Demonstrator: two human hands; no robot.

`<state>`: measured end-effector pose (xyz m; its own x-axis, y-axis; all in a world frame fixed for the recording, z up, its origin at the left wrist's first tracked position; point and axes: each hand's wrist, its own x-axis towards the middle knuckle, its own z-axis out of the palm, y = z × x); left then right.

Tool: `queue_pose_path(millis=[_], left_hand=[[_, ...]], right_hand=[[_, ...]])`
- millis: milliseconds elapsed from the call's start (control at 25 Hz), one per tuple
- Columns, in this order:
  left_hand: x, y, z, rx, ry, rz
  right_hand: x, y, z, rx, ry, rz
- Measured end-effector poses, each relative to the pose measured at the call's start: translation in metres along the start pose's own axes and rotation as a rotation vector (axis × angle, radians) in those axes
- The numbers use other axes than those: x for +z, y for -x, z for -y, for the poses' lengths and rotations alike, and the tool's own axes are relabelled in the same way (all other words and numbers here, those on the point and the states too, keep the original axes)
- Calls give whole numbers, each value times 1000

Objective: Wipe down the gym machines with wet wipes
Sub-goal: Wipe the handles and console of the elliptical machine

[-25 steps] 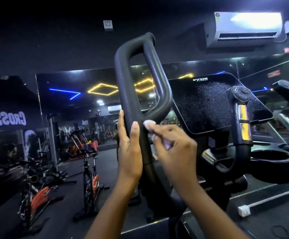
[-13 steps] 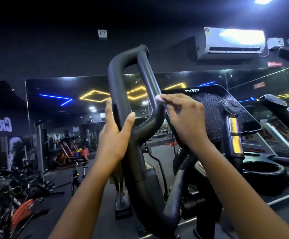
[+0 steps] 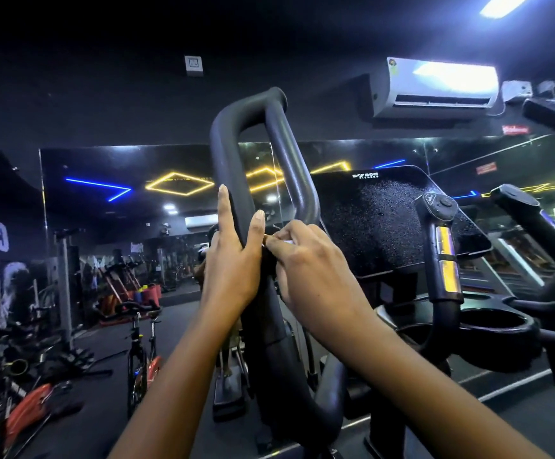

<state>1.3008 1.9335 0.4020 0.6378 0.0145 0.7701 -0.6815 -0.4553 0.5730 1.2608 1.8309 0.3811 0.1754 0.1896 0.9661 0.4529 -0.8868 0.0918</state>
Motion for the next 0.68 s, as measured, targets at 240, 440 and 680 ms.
queue_pose_path(millis=[240, 440, 680], left_hand=[[0, -1, 3, 21, -23, 3], [2, -3, 3, 27, 1, -1], [0, 3, 1, -12, 63, 37]], right_hand=[[-18, -32, -49, 270, -20, -69], [5, -16, -48, 223, 31, -174], [15, 19, -20, 98, -136, -247]])
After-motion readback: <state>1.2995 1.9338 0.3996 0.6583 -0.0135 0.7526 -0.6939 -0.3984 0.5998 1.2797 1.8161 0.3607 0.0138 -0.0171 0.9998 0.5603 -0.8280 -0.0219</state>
